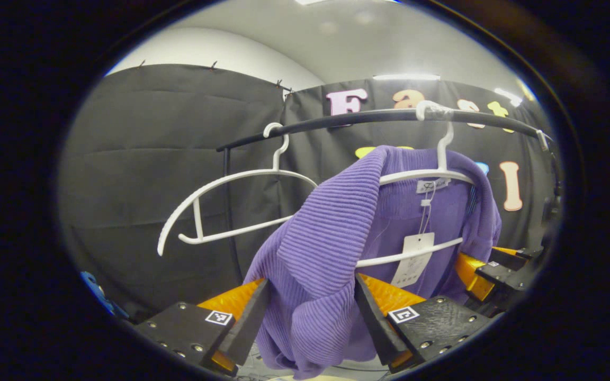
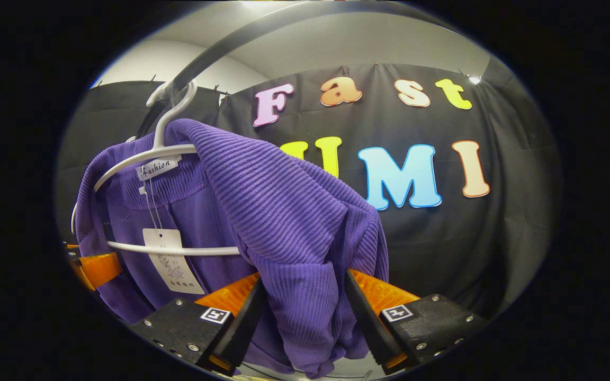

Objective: Grasp the clothes on the hanger with both hands and then place them into the laundry hamper below.

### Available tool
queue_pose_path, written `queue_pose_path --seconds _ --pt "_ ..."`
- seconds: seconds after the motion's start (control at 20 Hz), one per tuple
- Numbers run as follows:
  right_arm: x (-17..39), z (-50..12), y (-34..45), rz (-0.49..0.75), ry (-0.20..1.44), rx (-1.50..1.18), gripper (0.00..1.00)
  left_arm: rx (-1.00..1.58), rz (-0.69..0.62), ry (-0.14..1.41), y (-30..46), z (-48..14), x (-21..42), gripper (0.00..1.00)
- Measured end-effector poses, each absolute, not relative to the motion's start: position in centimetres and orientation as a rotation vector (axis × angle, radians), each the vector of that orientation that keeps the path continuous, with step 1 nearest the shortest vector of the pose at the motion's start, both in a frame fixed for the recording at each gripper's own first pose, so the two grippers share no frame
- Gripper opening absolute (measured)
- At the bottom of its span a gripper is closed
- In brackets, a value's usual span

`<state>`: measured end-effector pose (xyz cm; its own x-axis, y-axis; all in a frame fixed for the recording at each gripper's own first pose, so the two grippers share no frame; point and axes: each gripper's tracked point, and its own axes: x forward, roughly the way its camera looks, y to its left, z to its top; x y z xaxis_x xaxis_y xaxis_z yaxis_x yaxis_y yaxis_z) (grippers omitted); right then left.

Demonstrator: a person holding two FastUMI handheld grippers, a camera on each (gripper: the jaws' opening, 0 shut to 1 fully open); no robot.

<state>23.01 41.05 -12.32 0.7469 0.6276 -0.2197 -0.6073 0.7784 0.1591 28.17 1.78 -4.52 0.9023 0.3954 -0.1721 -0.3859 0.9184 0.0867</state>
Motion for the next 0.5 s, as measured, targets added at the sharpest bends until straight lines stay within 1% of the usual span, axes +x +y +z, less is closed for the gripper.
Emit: queue_pose_path --seconds 0.05,0.1,0.15,0.2,0.25,0.3,0.4,0.5 --pt "23.0 -12.4 41.2 0.687 0.268 0.073 0.84 0.067 0.426 0.192 2.2 -4.5 27.7 0.87" --pt "23.0 -12.4 41.3 0.703 0.267 0.07 0.76 0.075 0.418 0.198 2.4 -4.7 27.7 0.77" --pt "23.1 -12.2 41.4 0.714 0.263 0.073 0.71 0.081 0.415 0.198 2.4 -4.6 27.7 0.66" --pt "23.5 -11.9 41.2 0.718 0.251 0.077 0.59 0.087 0.446 0.193 2.9 -4.5 27.7 0.59" --pt "24.0 -11.7 41.1 0.722 0.243 0.082 0.49 0.072 0.469 0.187 3.1 -4.6 27.7 0.45" --pt "24.1 -11.6 41.0 0.732 0.237 0.09 0.35 0.043 0.471 0.178 3.1 -4.7 28.0 0.3" --pt "23.3 -11.2 41.2 0.778 0.238 0.122 0.13 -0.048 0.412 0.178 1.7 -4.9 27.7 0.02" --pt "22.9 -11.0 41.8 0.838 0.242 0.153 0.07 -0.068 0.39 0.174 1.7 -4.7 27.5 0.17"
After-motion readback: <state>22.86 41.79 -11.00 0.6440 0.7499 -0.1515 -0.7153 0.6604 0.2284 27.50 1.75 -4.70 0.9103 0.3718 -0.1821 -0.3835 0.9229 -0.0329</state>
